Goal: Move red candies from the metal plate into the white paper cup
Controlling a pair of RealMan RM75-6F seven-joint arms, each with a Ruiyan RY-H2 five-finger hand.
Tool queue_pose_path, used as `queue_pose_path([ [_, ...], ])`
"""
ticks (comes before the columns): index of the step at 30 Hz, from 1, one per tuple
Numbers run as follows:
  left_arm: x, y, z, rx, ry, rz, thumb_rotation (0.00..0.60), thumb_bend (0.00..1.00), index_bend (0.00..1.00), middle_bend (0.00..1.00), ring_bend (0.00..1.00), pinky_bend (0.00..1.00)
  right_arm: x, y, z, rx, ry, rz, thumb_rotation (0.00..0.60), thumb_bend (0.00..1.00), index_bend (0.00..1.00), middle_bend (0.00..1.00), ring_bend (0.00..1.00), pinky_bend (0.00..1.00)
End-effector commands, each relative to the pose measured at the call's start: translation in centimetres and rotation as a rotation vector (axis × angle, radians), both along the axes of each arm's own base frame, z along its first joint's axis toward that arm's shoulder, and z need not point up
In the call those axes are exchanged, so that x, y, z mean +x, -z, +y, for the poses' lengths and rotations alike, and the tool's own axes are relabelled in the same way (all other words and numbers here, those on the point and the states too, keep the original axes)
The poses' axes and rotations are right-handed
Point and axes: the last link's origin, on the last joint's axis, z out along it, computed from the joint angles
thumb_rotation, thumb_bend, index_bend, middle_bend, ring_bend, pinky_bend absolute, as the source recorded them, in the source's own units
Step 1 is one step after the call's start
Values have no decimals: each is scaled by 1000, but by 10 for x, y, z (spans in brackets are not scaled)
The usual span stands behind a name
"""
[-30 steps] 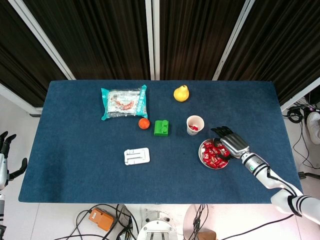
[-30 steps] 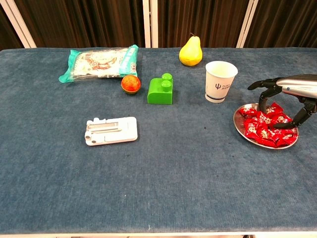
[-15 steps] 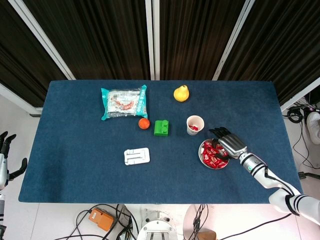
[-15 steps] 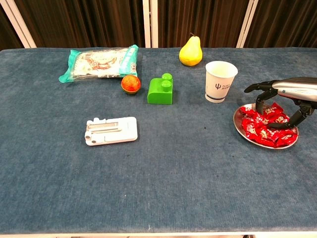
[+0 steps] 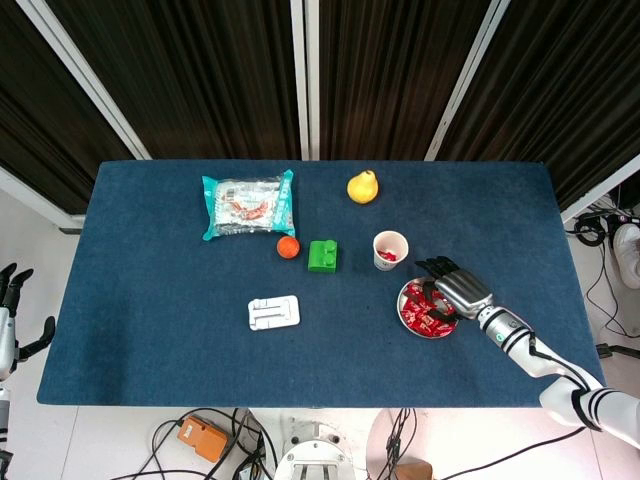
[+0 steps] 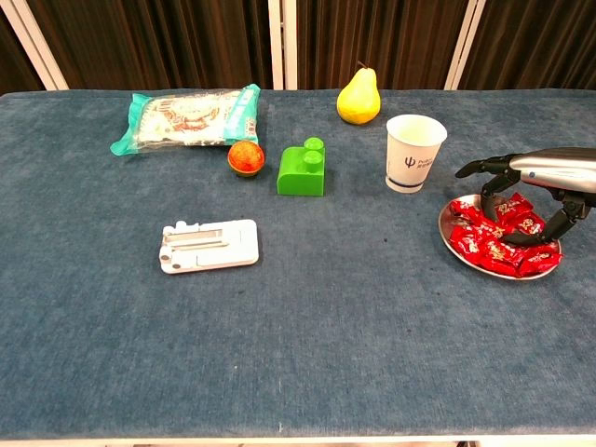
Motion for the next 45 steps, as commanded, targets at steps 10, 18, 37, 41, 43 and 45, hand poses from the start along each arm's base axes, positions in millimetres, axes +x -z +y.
queue_pose_path([
  [10, 0, 0, 0, -1, 1, 2, 600, 345, 113, 0, 0, 0, -1, -4, 2, -6, 0, -16, 600, 585, 603, 93, 0, 0],
  [18, 0, 1, 0, -3, 1, 2, 600, 345, 113, 0, 0, 0, 4, -17, 6, -30, -14, -49, 600, 589, 611, 93, 0, 0],
  [37, 2, 2, 0, -3, 7, 9, 600, 345, 113, 0, 0, 0, 43, -72, -38, -198, -63, -114, 600, 589, 612, 93, 0, 0],
  [41, 2, 2, 0, -4, 8, 9, 600, 346, 113, 0, 0, 0, 56, -68, -60, -201, -61, -115, 600, 589, 612, 93, 0, 0],
  [43, 2, 2, 0, -3, 7, 9, 600, 346, 113, 0, 0, 0, 64, -65, -71, -200, -65, -120, 600, 589, 612, 93, 0, 0],
  [45, 1, 2, 0, -3, 6, 9, 600, 346, 113, 0, 0, 0, 72, -60, -81, -200, -71, -119, 600, 589, 612, 93, 0, 0],
])
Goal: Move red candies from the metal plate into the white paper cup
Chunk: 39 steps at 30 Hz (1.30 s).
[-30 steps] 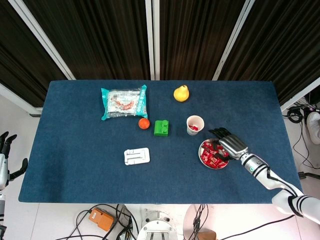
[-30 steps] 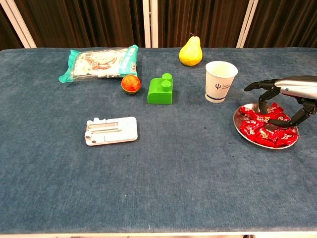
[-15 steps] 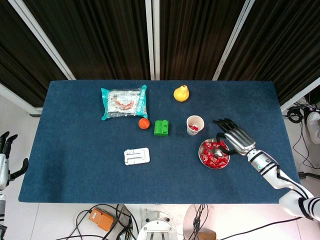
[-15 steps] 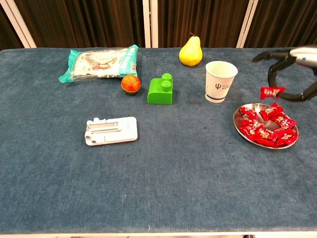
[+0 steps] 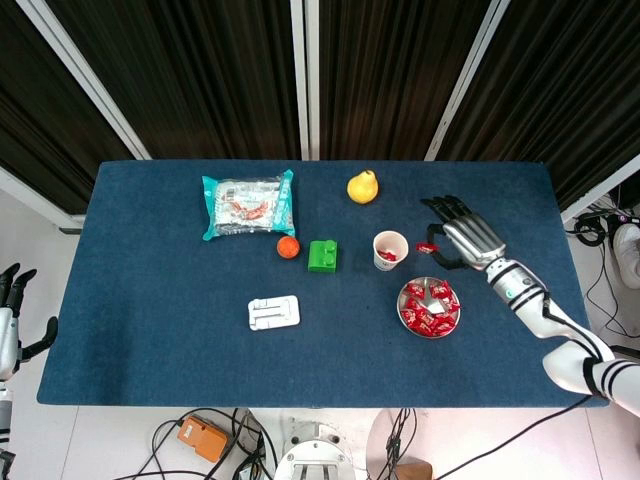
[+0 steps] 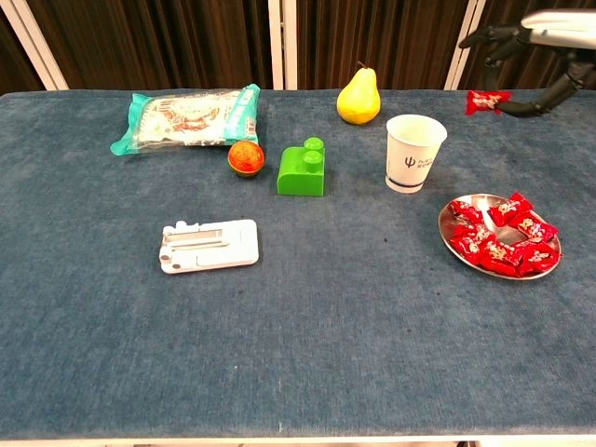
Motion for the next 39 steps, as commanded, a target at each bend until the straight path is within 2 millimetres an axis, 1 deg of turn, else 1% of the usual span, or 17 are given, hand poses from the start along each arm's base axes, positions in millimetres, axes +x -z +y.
queue_pose_path([
  [1, 0, 0, 0, 0, -1, 0, 600, 346, 113, 0, 0, 0, 14, 8, -17, 2, -5, -9, 600, 589, 612, 93, 0, 0],
  [4, -1, 0, 0, 1, -3, 0, 600, 346, 113, 0, 0, 0, 22, 17, -27, 14, -5, -4, 600, 589, 612, 93, 0, 0],
  [7, -1, -1, 0, 2, -4, -1, 600, 345, 113, 0, 0, 0, 28, 27, -32, 34, -7, 1, 600, 589, 612, 93, 0, 0],
  [13, -1, -2, 0, 2, -5, -3, 600, 346, 113, 0, 0, 0, 35, 44, -31, 69, -24, 3, 600, 589, 611, 93, 0, 0],
  [18, -2, -2, 0, 0, -6, -5, 600, 346, 113, 0, 0, 0, 36, 48, -29, 84, -35, 12, 600, 589, 593, 93, 0, 0],
  [22, -2, -2, 0, -1, -8, -7, 600, 346, 113, 0, 0, 0, 31, 47, -26, 91, -28, 30, 600, 589, 569, 93, 0, 0],
  [30, -1, -2, 0, -1, -7, -7, 600, 346, 113, 0, 0, 0, 28, 45, -24, 101, -15, 44, 600, 589, 454, 93, 0, 0],
  [32, -1, -2, 0, 0, -7, -7, 600, 345, 113, 0, 0, 0, 29, 44, -24, 96, -17, 39, 600, 589, 439, 93, 0, 0],
  [36, -2, -2, 0, 0, -9, -7, 600, 346, 113, 0, 0, 0, 31, 25, -20, 46, -40, -31, 600, 589, 438, 93, 0, 0],
  [39, -2, -3, 0, 5, -10, -9, 600, 346, 113, 0, 0, 0, 25, 9, -2, 17, -61, -75, 600, 563, 440, 93, 0, 0],
])
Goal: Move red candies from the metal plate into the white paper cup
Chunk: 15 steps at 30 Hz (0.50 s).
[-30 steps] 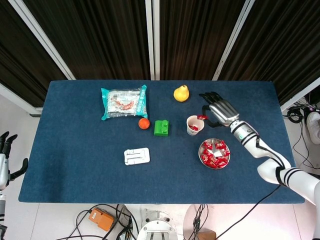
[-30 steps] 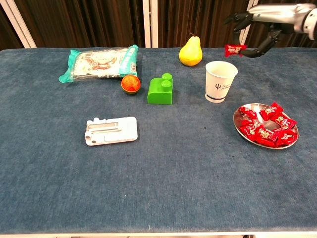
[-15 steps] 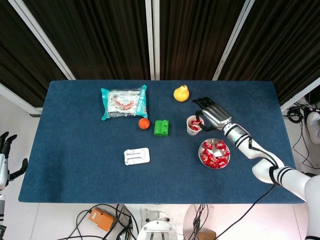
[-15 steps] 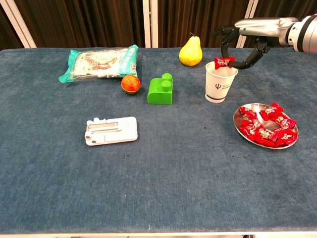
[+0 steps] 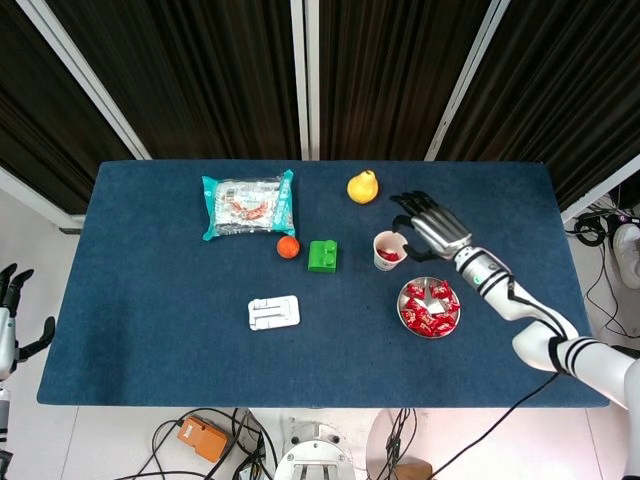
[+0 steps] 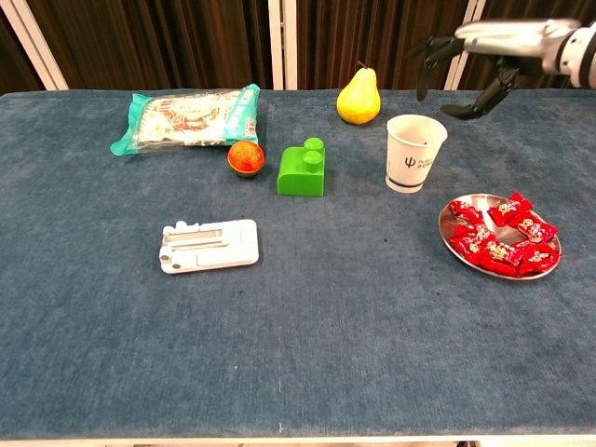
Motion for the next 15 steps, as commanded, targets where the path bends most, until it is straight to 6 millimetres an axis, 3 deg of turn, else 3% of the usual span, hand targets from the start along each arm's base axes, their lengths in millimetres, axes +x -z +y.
queue_pose_path([
  [1, 0, 0, 0, 2, -2, -2, 600, 346, 113, 0, 0, 0, -10, -22, 25, -32, -19, -49, 600, 551, 440, 93, 0, 0],
  [7, 1, 1, 0, -1, 3, 0, 600, 346, 113, 0, 0, 0, -39, -20, 73, 32, 26, 19, 600, 456, 369, 93, 0, 0],
  [15, 1, 1, 0, 0, 3, 1, 600, 346, 113, 0, 0, 0, -61, -2, 93, 98, 85, 52, 600, 443, 369, 93, 0, 0],
])
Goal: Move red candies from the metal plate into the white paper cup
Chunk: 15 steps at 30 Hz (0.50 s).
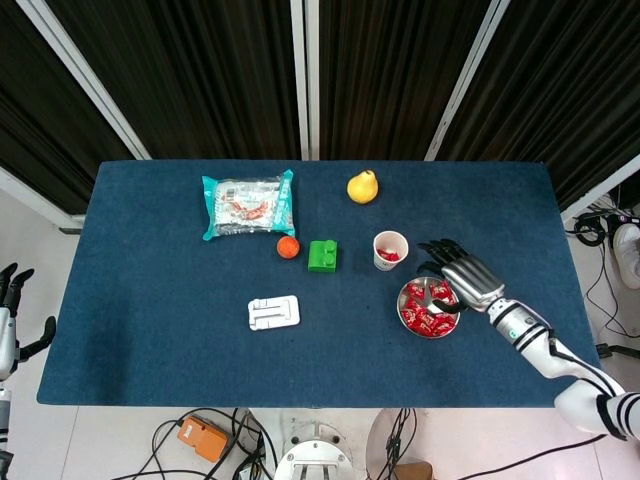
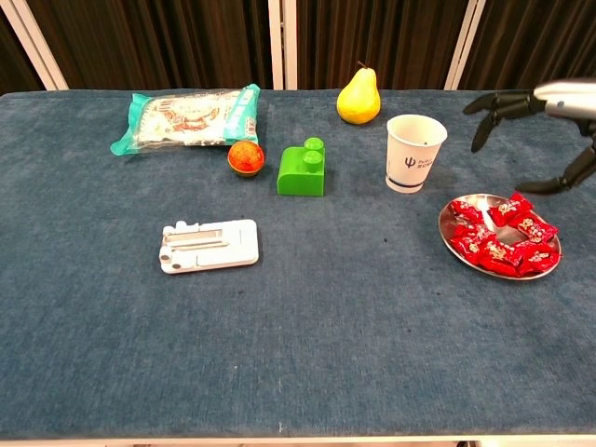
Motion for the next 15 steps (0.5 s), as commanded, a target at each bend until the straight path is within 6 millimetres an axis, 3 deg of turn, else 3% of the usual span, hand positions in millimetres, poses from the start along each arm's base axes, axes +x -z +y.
queue_pose_path([
  [1, 0, 0, 0, 2, -3, 0, 600, 346, 113, 0, 0, 0, -8, 8, 6, 23, 18, 6, 600, 443, 379, 93, 0, 0],
  [15, -2, -1, 0, 4, -5, -4, 600, 346, 113, 0, 0, 0, -18, 39, 9, 84, 19, 36, 600, 444, 445, 93, 0, 0],
])
